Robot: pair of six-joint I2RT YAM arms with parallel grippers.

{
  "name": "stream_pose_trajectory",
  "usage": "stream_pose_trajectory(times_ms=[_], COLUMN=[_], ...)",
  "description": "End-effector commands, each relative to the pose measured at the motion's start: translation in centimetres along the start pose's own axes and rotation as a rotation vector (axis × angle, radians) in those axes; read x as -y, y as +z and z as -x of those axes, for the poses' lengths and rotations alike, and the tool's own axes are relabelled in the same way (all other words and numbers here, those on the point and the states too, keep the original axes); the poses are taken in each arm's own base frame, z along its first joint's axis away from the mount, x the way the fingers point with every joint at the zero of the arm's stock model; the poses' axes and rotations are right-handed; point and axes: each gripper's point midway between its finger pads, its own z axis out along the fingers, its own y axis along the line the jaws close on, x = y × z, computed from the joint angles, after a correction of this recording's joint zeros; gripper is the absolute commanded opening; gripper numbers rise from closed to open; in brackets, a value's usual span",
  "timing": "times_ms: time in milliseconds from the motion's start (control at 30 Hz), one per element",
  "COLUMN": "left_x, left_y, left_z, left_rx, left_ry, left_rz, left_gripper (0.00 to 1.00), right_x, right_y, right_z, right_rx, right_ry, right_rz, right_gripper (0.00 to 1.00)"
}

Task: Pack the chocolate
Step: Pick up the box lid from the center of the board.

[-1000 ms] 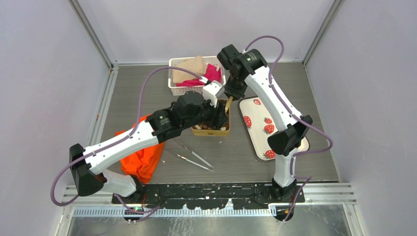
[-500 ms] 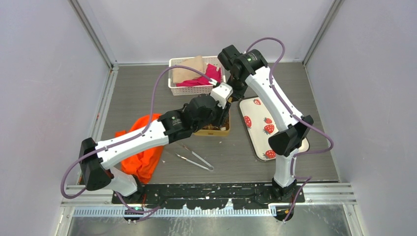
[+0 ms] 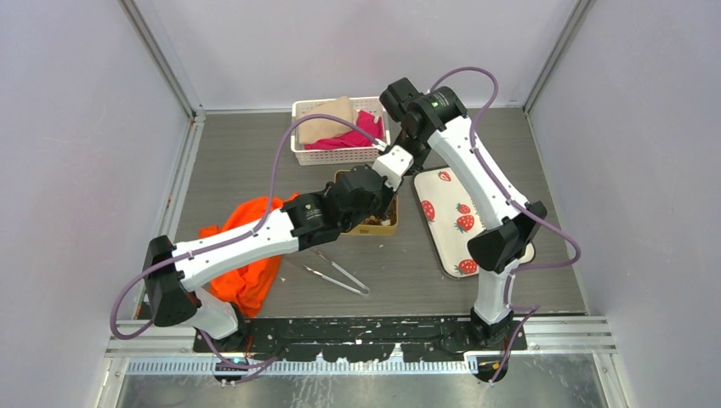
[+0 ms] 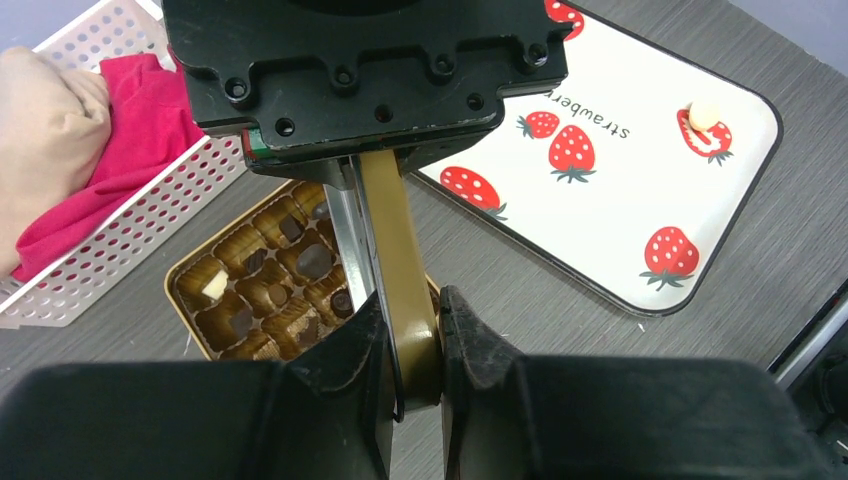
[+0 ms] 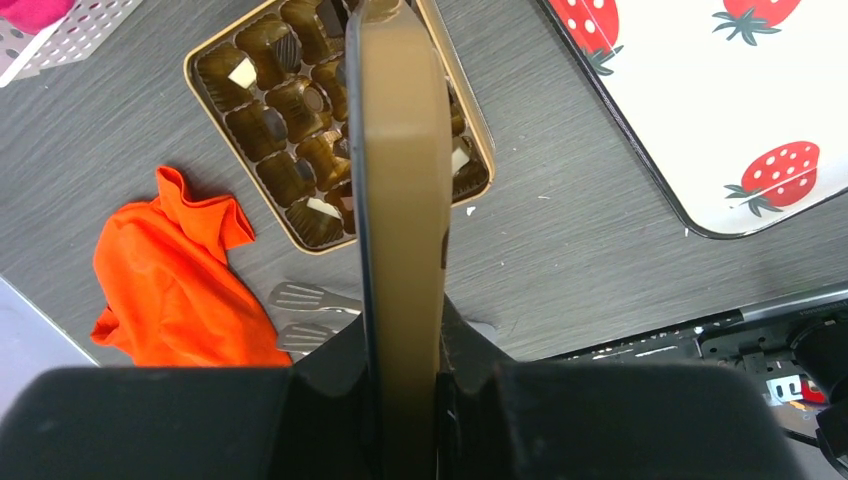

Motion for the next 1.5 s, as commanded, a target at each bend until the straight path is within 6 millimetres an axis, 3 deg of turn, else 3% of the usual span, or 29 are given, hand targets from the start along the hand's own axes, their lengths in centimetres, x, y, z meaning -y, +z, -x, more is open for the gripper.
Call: stream_pose_trajectory(times_ms=[0, 33, 200, 300, 700, 900, 1000, 1200, 1367, 1467], left_x=[0.1, 0.1, -0.2, -0.5, -1.8, -1.9, -2.2, -4.6, -7.0, -7.3], left_y=[-0.9, -1.1, -2.7, -3.5, -6.5, -8.2, -9.1, -11.7, -13.8, -14.9], left_z=[4.4, 4.4, 4.7, 4.7, 2.9, 1.9, 1.8, 1.9, 1.9, 2.4], left_rx=[0.130, 0.128, 0.151, 0.161, 0.135, 0.101, 0.087, 0.045, -0.040, -0.118], left_ry=[-0.039, -0.041, -0.061, -0.074, -0.125, -0.124, -0.123, -0.208, -0.373, -0.512], left_rz=[-0.012, -0.015, -0.035, -0.033, -0.052, -0.105, -0.133, -0.210, -0.337, -0.492], left_gripper=[0.00, 0.00, 0.00, 0.00, 0.00, 0.00, 0.00, 0.00, 0.00, 0.00], right_x=[-0.3, -0.4, -1.0, -1.1, -1.7, -3.2, -3.4, -0.1, 0.5, -0.4], right_y=[-2.6, -2.6, -2.4, -2.3, -3.8, -7.7, -10.4, -14.6, -15.7, -15.7], right_z=[0.2, 0.2, -0.5, -0.7, 0.5, 2.5, 4.5, 8.3, 6.8, 4.0], right_rx=[0.022, 0.019, -0.012, -0.022, -0.012, 0.093, 0.205, 0.517, 0.639, 0.581], right_ry=[0.035, 0.035, 0.018, 0.020, 0.039, 0.007, 0.001, -0.043, -0.192, -0.323], right_rz=[0.090, 0.099, 0.134, 0.144, 0.252, 0.452, 0.554, 0.642, 0.796, 0.920], right_gripper=[0.01, 0.02, 0.38, 0.53, 0.78, 0.96, 0.98, 1.00, 1.00, 1.00])
